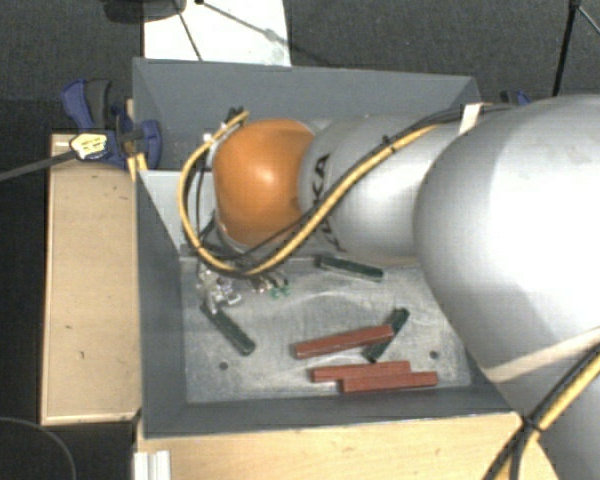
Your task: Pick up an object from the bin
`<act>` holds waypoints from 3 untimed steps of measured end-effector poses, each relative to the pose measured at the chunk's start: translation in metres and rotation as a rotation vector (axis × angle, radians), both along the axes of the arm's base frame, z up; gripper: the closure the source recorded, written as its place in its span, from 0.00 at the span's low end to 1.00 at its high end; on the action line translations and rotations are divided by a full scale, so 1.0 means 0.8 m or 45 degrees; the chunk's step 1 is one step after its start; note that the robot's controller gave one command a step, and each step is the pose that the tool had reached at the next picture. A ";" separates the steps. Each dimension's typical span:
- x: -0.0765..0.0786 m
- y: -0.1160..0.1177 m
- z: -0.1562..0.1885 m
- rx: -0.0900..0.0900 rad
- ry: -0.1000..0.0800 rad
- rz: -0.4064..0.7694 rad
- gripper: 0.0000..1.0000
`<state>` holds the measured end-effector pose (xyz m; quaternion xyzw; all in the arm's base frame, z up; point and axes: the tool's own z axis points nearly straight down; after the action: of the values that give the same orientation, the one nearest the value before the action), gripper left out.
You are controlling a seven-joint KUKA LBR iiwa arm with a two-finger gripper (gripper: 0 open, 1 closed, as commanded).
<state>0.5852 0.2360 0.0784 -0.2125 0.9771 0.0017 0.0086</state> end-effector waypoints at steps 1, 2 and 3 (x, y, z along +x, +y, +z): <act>-0.002 -0.004 0.005 0.004 -0.001 -0.016 1.00; -0.012 -0.009 0.066 -0.009 0.023 -0.023 1.00; 0.012 -0.006 -0.006 -0.002 0.008 0.045 0.00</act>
Offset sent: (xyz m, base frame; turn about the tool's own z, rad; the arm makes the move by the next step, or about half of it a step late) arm -0.0132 -0.0088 0.1747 0.0242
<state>0.5948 0.2310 0.0732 -0.2299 0.9732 0.0018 0.0054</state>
